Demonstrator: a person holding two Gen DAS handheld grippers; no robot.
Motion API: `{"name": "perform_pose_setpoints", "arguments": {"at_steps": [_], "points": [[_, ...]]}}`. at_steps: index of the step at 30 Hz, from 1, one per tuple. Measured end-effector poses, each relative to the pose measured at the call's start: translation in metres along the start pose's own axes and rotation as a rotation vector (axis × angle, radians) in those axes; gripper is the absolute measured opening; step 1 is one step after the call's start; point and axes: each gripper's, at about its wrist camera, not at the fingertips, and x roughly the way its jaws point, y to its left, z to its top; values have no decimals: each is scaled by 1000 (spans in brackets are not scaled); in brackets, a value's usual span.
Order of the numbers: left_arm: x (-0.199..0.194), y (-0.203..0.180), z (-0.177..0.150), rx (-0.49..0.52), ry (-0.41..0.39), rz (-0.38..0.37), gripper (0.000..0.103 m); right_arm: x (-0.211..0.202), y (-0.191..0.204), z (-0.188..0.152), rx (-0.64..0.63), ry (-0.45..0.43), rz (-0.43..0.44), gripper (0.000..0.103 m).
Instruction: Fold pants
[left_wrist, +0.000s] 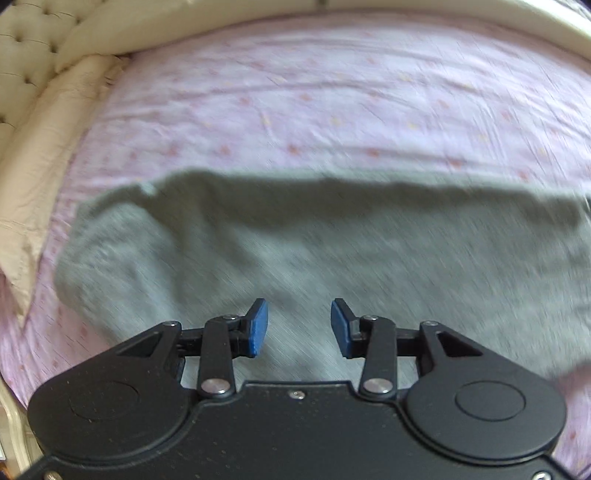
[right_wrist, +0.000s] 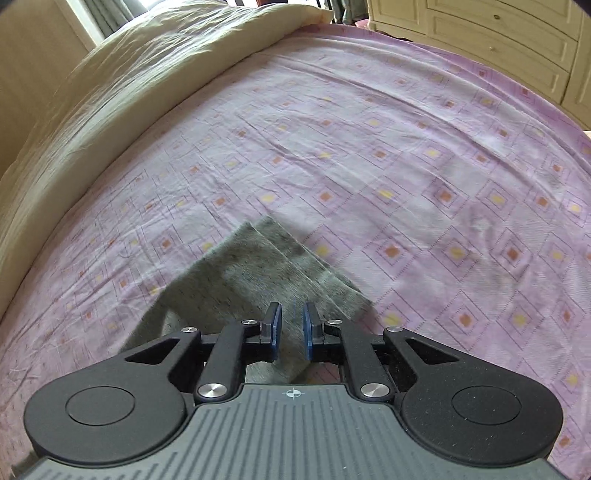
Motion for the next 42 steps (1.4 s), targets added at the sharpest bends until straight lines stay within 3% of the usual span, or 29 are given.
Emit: {"name": "perform_pose_setpoints", "arguments": {"at_steps": [7,9,12,14,19,24,31,33,34,36,39,42], "points": [[43,-22,-22,37,125,64,53,16,-4,-13,-21,41,25,15],[46,-23,-21,45,100,116,70,22,-3,-13,-32,40,12,16],[49,-21,-19,56,104,138,78,28,-1,-13,-70,26,-6,18],[51,-17,-17,43,110,131,84,32,-2,-12,-87,18,-18,26],[62,0,-17,-9,131,128,103,38,-10,-9,-102,10,-19,26],[68,12,-19,-70,145,78,103,40,-21,-7,-93,8,-19,30],[64,4,-21,-69,127,103,103,45,-20,-8,-98,41,28,31],[62,3,-23,-65,117,108,103,44,-20,-8,-89,47,40,22],[62,3,-23,-65,115,108,103,45,-21,-8,-83,56,48,8],[63,5,-25,-69,116,109,103,43,-18,-7,-90,73,49,7],[60,5,-23,-64,114,109,103,28,-1,-4,-218,39,11,7],[61,3,-24,-50,112,114,103,10,13,1,-373,-57,-74,6]]}}
